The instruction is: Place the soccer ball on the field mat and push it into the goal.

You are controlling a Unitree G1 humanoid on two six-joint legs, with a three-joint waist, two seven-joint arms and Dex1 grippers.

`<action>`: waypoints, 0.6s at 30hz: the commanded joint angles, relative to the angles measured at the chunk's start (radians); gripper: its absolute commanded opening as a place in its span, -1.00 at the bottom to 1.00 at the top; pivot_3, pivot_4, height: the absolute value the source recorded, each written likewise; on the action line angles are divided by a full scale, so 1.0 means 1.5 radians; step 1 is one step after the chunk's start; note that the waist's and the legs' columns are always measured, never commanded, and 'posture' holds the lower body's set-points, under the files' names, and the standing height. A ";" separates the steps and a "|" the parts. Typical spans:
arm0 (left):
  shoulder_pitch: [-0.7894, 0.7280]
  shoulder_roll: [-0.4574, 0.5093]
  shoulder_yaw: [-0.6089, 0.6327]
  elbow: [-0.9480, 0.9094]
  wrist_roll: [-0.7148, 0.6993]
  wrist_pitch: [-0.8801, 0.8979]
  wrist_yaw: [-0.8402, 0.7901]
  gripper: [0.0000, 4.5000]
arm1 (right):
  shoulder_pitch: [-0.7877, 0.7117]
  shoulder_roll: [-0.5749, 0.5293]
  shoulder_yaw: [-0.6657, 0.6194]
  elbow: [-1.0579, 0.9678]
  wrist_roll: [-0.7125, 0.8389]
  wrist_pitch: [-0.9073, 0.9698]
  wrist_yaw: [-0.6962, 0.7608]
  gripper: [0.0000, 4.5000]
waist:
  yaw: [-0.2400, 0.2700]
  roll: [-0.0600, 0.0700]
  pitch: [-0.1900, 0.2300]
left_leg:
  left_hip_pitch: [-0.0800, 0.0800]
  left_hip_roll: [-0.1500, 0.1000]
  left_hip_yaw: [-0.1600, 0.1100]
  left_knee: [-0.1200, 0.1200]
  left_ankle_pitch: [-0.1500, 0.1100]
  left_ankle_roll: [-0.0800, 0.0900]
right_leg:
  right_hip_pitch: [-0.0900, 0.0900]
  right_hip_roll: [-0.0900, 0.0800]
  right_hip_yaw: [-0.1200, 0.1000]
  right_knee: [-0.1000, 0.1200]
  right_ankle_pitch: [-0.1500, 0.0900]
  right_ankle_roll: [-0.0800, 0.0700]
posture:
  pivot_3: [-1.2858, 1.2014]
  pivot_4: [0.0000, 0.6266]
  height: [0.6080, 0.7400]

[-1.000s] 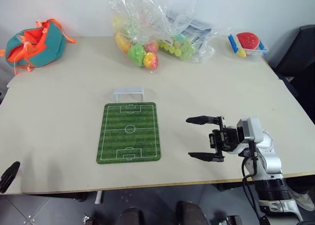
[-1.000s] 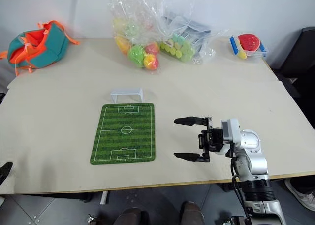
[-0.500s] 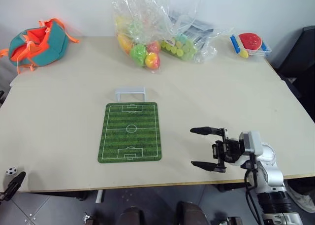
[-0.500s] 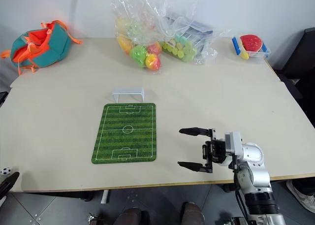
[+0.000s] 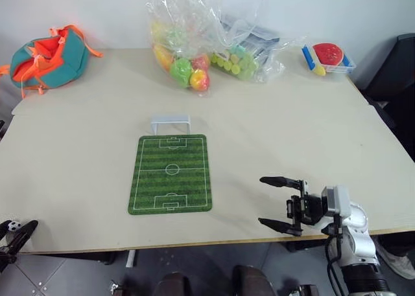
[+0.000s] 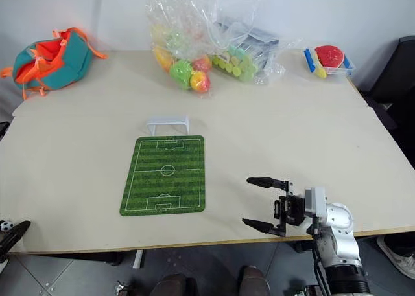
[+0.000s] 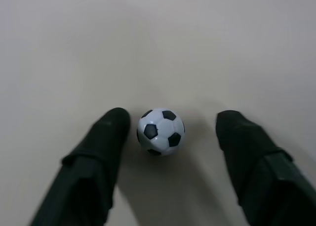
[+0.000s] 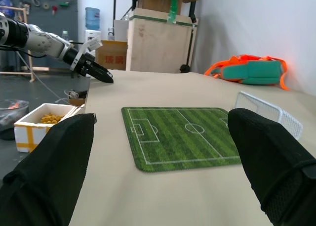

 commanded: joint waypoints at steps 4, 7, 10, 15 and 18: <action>0.017 0.011 0.013 0.012 0.005 0.004 0.000 -0.60 | 0.009 -0.010 0.004 0.016 0.028 -0.050 0.043 1.00 | -0.001 0.000 0.000 | 0.001 0.000 0.000 0.000 0.000 0.000 | 0.000 0.000 0.001 0.000 0.000 0.000 | 0.03 -0.52 1.00; 0.017 0.005 0.014 0.006 -0.011 0.003 -0.022 -0.62 | 0.007 -0.016 0.016 0.040 0.035 -0.072 0.043 1.00 | -0.001 0.000 0.000 | 0.001 0.000 0.000 0.000 0.000 0.000 | 0.000 0.000 0.001 0.001 0.000 0.000 | 0.03 -0.52 1.00; 0.013 0.003 0.016 -0.005 -0.024 -0.002 -0.044 -0.62 | 0.002 -0.024 0.025 0.056 0.042 -0.085 0.043 1.00 | -0.001 0.000 0.000 | 0.001 0.000 -0.001 0.000 0.000 0.000 | 0.000 0.000 0.001 0.001 0.000 0.000 | 0.03 -0.52 1.00; -0.016 0.008 0.036 -0.130 -0.116 0.010 -0.109 -0.62 | -0.008 -0.046 0.029 0.083 0.060 -0.101 0.043 1.00 | 0.003 -0.001 0.000 | 0.000 0.000 -0.001 0.001 0.000 0.000 | 0.000 0.000 0.001 0.001 0.000 0.000 | 0.03 -0.52 1.00; -0.035 0.050 -0.003 -0.210 -0.143 0.055 -0.162 -0.62 | 0.004 -0.086 0.041 0.072 0.078 -0.108 0.043 1.00 | 0.014 -0.001 0.000 | 0.000 0.001 -0.003 0.001 0.000 0.000 | 0.000 -0.002 0.001 0.001 0.000 0.000 | 0.03 -0.52 1.00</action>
